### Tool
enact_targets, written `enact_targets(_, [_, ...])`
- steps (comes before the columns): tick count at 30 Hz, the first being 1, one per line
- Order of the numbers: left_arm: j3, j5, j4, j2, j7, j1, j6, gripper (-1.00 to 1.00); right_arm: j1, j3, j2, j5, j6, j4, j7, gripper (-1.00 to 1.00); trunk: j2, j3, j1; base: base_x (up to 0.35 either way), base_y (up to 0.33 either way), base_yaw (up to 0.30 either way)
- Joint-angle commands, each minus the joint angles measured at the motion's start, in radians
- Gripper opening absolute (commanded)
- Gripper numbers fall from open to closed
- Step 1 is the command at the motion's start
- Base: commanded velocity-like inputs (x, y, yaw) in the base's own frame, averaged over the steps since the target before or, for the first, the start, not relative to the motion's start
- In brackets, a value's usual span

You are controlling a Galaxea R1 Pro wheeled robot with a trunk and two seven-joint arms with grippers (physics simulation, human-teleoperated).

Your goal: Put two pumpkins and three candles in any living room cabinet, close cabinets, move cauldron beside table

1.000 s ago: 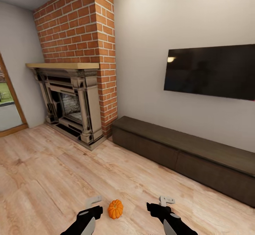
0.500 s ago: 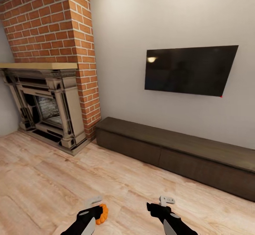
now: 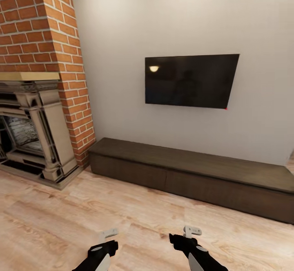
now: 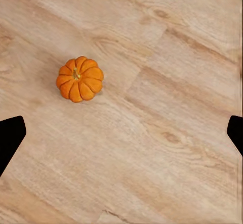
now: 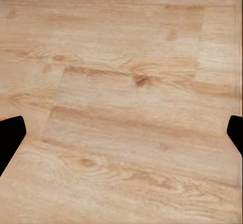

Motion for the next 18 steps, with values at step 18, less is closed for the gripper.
enact_targets(18, [-0.009, 0.007, 0.001, 0.001, 0.009, -0.001, -0.001, 1.0, -0.001, 0.007, -0.001, -0.01, -0.003, 0.001, 0.0, 1.0, 0.0, -0.005, 0.0, 0.095, -0.017, -0.29])
